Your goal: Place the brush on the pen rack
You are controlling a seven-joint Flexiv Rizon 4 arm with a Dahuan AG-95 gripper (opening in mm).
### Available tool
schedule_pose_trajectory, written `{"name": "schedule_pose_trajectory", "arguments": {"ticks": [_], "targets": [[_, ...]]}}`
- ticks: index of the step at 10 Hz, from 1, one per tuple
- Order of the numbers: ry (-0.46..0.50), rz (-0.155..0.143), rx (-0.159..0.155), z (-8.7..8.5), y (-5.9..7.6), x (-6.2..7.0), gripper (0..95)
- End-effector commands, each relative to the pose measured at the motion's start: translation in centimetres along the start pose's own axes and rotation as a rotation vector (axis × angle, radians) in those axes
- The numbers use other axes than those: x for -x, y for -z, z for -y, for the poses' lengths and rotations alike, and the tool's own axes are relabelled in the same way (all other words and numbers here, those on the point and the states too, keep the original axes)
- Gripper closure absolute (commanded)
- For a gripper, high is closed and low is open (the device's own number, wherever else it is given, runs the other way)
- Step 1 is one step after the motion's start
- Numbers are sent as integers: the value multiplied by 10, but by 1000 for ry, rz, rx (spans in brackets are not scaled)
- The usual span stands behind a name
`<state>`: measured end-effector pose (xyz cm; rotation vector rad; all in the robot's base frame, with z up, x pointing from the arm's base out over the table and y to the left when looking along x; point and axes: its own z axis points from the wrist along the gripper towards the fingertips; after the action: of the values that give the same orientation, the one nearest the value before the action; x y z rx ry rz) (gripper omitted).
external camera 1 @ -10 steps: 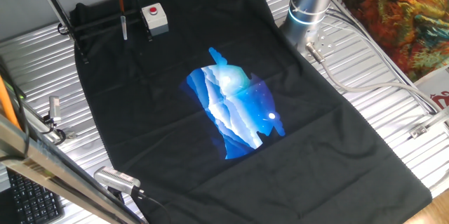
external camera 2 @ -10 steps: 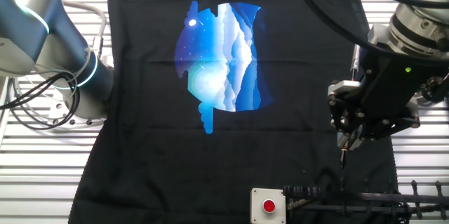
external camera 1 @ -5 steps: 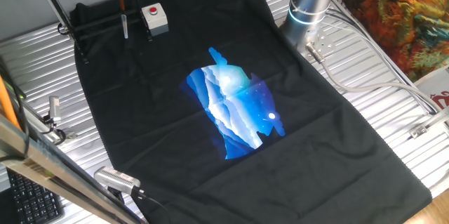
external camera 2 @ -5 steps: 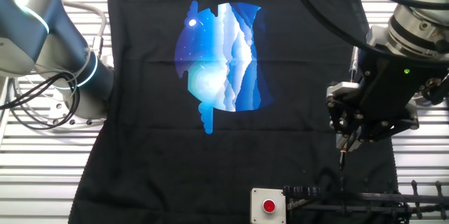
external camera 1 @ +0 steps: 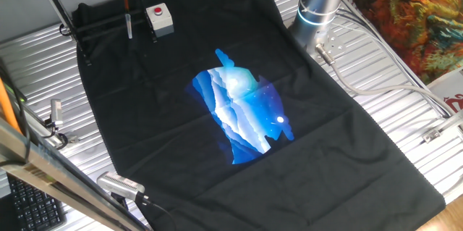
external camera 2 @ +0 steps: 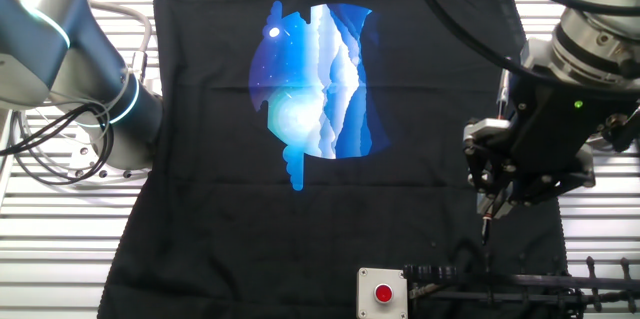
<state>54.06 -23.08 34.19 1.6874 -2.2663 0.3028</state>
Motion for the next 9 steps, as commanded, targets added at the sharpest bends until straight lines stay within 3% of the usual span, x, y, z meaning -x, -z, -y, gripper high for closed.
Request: {"name": "schedule_pose_trajectory", "arguments": {"ticks": [1,9], "targets": [[-3,-2,1,-1,0,-1,950],[-10,4,-3,-7,-6,-7,950]]}}
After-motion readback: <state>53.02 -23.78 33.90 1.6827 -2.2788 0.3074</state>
